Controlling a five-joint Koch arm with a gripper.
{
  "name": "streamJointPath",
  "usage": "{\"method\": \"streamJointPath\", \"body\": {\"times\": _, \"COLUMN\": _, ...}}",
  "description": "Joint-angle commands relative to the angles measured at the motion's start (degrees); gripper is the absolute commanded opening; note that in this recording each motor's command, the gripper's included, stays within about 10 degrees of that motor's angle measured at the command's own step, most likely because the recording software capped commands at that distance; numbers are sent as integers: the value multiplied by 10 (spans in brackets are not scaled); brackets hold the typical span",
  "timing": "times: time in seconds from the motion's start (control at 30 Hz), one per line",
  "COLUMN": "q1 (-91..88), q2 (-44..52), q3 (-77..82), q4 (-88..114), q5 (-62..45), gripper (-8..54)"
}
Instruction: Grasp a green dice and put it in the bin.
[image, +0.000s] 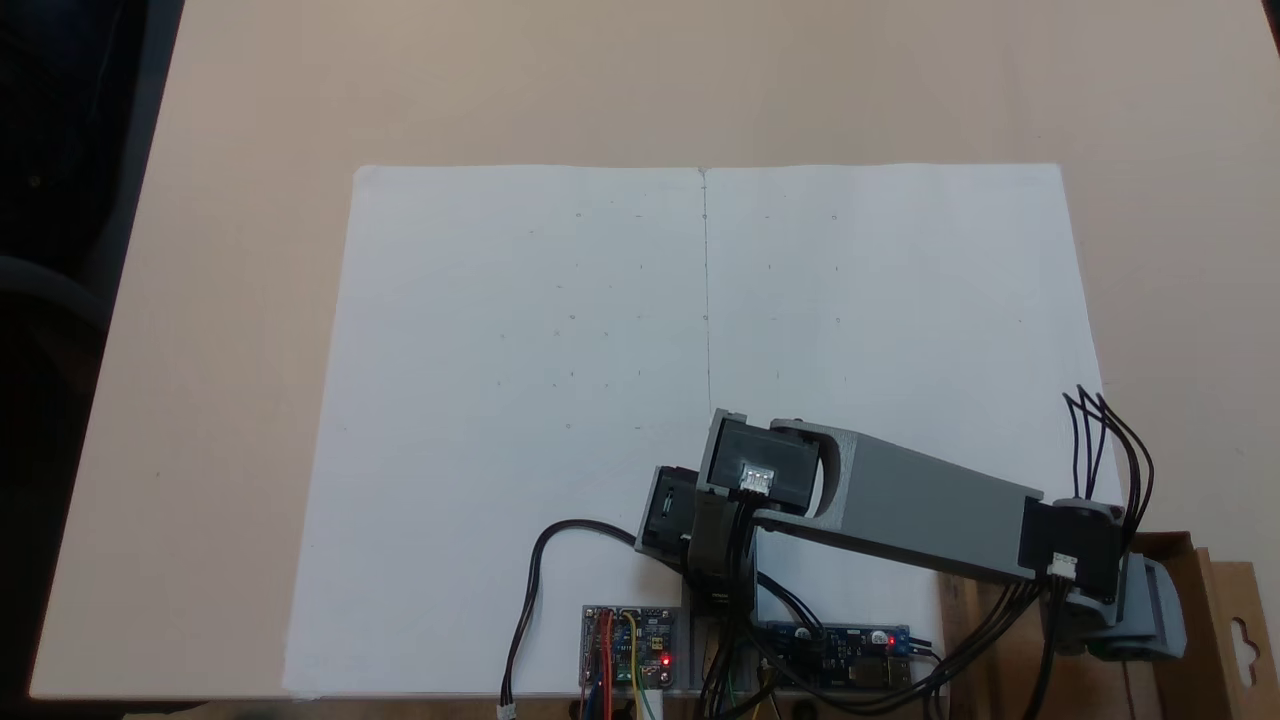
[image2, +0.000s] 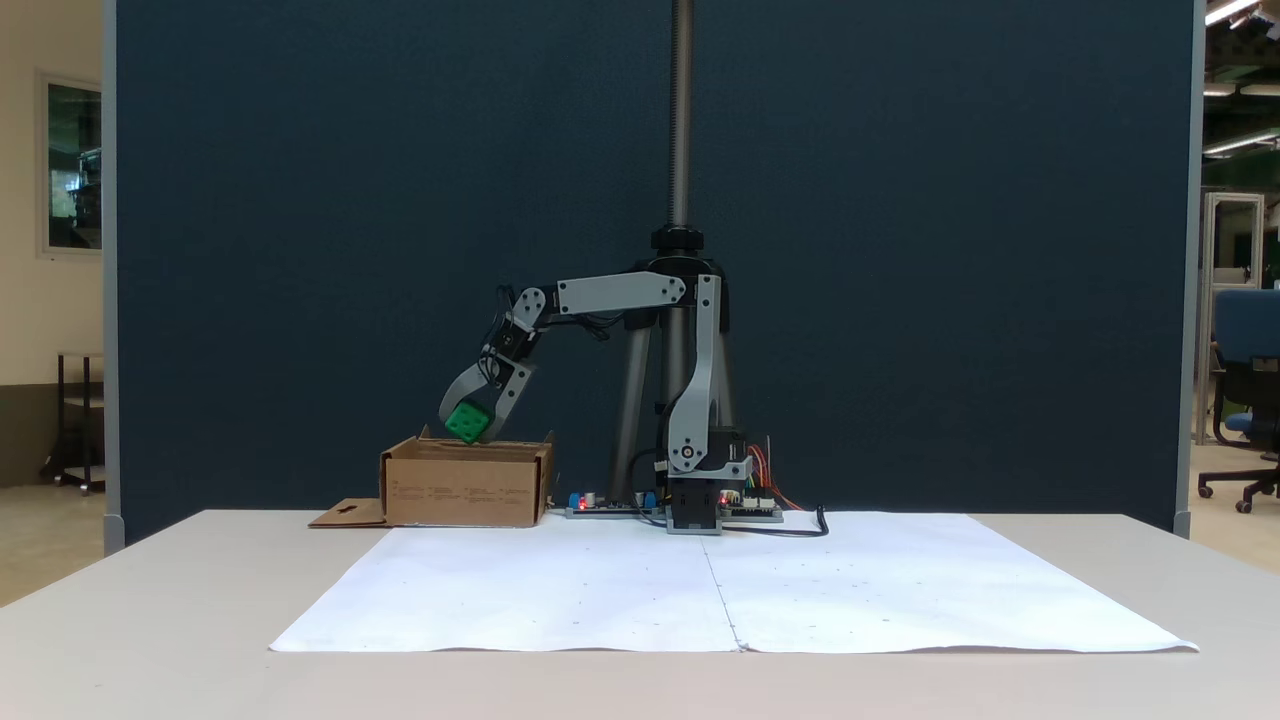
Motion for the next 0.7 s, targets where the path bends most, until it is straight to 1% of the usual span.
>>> {"method": "streamJointPath", "body": {"times": 0.0, "q1": 18, "q2": 9, "q3": -21, "q4": -25, "q5": -45, "gripper": 138}}
{"method": "streamJointPath", "body": {"times": 0.03, "q1": 18, "q2": 8, "q3": -21, "q4": -24, "q5": -44, "gripper": 249}}
{"method": "streamJointPath", "body": {"times": 0.07, "q1": 18, "q2": 8, "q3": -21, "q4": -24, "q5": -44, "gripper": 326}}
{"method": "streamJointPath", "body": {"times": 0.1, "q1": 18, "q2": 8, "q3": -21, "q4": -24, "q5": -44, "gripper": 342}}
{"method": "streamJointPath", "body": {"times": 0.13, "q1": 19, "q2": 8, "q3": -21, "q4": -24, "q5": -44, "gripper": 379}}
{"method": "streamJointPath", "body": {"times": 0.2, "q1": 19, "q2": 10, "q3": -21, "q4": -26, "q5": -43, "gripper": 393}}
{"method": "streamJointPath", "body": {"times": 0.43, "q1": 10, "q2": 13, "q3": -24, "q4": -62, "q5": -36, "gripper": 393}}
{"method": "streamJointPath", "body": {"times": 0.53, "q1": -16, "q2": 14, "q3": -43, "q4": -64, "q5": -14, "gripper": 393}}
{"method": "streamJointPath", "body": {"times": 0.67, "q1": -91, "q2": 17, "q3": -76, "q4": -73, "q5": 45, "gripper": 393}}
